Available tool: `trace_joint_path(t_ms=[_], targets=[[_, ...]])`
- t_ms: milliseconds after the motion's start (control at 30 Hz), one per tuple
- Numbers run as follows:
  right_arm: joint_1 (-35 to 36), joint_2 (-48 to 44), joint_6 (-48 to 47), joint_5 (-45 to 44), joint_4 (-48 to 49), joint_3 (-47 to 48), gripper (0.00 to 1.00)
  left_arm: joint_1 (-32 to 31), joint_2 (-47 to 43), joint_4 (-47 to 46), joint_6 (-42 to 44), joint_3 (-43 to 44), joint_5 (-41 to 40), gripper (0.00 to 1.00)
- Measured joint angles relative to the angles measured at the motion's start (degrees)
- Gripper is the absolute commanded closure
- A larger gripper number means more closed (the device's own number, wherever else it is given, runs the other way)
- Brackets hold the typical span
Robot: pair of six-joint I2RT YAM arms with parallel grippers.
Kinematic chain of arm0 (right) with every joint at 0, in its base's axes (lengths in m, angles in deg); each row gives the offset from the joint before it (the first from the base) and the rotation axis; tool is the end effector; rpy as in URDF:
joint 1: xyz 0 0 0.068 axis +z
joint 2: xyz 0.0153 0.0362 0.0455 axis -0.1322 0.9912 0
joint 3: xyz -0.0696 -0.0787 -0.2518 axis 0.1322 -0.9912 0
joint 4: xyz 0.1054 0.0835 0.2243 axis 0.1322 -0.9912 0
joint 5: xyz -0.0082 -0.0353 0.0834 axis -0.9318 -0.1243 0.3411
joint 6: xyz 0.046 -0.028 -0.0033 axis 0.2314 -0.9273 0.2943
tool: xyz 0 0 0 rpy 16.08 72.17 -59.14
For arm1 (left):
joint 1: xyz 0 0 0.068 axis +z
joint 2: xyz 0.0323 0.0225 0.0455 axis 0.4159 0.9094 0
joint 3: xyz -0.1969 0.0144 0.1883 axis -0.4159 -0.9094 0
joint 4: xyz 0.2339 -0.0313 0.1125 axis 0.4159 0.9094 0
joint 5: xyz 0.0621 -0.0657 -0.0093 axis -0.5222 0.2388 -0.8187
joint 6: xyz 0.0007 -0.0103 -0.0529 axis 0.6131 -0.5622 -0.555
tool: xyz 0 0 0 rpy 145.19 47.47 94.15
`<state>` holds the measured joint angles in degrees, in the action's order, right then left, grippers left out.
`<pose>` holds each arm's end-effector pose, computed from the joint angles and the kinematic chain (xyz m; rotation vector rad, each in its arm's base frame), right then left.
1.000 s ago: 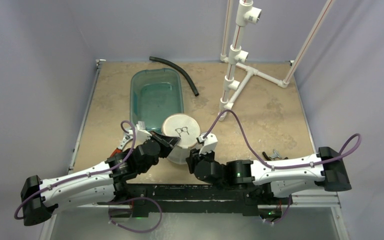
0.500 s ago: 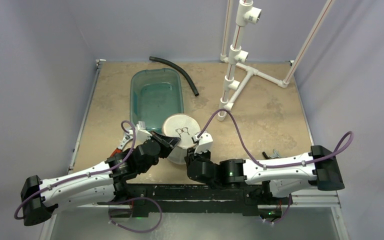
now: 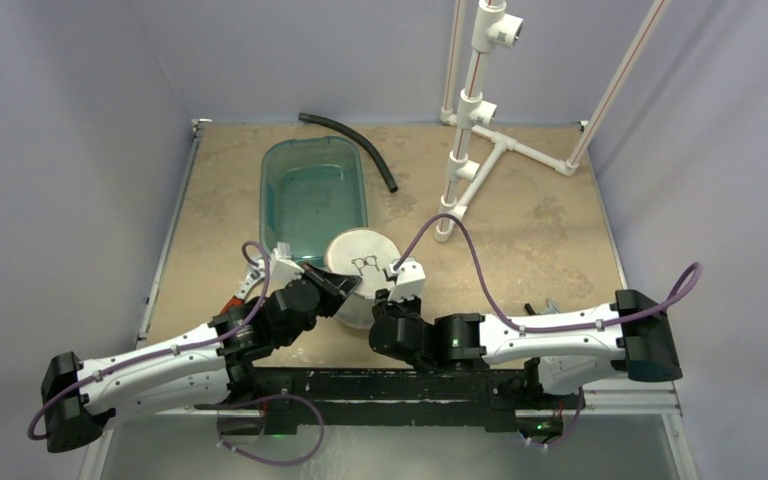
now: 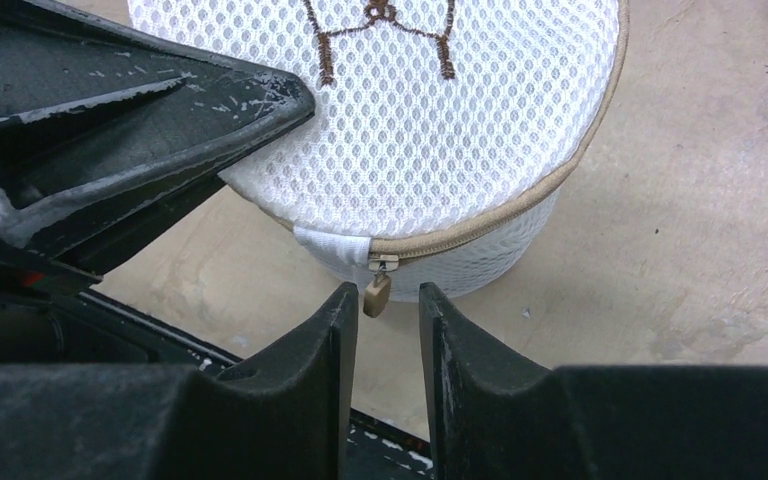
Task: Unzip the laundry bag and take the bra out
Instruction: Unzip the laundry bag at the center of the board.
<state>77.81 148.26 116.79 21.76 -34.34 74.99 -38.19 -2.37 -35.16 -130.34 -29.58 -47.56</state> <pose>0.0496 0.2768 0.2642 -0.1189 2.0166 0.5785 0.0958 -0.1441 0.2435 -0.9157 1.9593 -1.1381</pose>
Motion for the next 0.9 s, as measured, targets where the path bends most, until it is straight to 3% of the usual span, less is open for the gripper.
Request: trace_joint_path(t_ms=[467,700,900], targets=[[-0.8,0.2,-0.3,0.0,0.3,0.0,0.76,0.0,-0.1,0.4,0.0,0.0,1.0,1.00],[-1.1,0.8,-0.9,0.1,0.5,0.0,1.00,0.0,-0.1,0.4,0.0,0.0,1.2,1.00],[-1.1,0.5,-1.0,0.2,0.2,0.0,1.00,0.0,-0.1,0.4,0.1,0.0,1.2,1.00]])
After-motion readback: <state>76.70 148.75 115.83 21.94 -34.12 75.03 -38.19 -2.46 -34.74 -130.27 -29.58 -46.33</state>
